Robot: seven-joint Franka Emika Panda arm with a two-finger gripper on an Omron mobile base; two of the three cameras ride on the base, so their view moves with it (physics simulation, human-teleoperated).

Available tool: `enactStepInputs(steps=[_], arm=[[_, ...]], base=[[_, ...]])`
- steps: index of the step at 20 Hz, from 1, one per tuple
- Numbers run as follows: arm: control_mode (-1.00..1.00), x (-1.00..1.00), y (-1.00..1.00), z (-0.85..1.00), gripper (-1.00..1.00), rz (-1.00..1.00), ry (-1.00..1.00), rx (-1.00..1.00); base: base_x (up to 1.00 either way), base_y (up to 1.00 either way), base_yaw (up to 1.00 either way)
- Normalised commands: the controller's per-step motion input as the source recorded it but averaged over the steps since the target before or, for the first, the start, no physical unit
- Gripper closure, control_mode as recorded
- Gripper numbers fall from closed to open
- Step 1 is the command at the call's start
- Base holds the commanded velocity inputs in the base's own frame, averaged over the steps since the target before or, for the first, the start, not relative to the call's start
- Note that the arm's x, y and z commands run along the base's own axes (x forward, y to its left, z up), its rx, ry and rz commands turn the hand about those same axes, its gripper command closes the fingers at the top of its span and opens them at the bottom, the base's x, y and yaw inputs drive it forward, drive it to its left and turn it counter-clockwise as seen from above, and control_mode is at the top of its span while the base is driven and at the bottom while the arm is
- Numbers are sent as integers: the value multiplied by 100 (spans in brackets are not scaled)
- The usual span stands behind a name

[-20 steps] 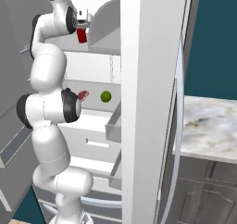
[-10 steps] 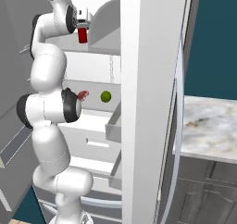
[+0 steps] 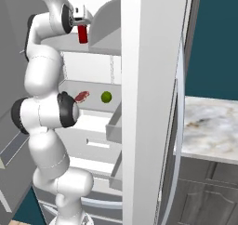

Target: Place the ketchup and ketchup from the counter to the top shelf of the fridge. If the existing items in the fridge are on the top shelf, move them to other shelves.

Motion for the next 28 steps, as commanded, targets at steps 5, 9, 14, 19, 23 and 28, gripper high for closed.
enactStepInputs(steps=[5,9,14,19,23,28], arm=[[-100,-53,0,0,-100,0,-26,0],[-100,-91,0,0,-100,0,-30,0],[-100,-100,-9,0,-100,0,-21,0],[-100,-100,-38,0,-100,0,-12,5],[-100,-100,-61,0,-100,0,-7,8],[-100,-100,-49,0,-100,0,-3,8]], base=[[0,0,0],[0,0,0],[0,0,0],[0,0,0],[0,0,0],[0,0,0]])
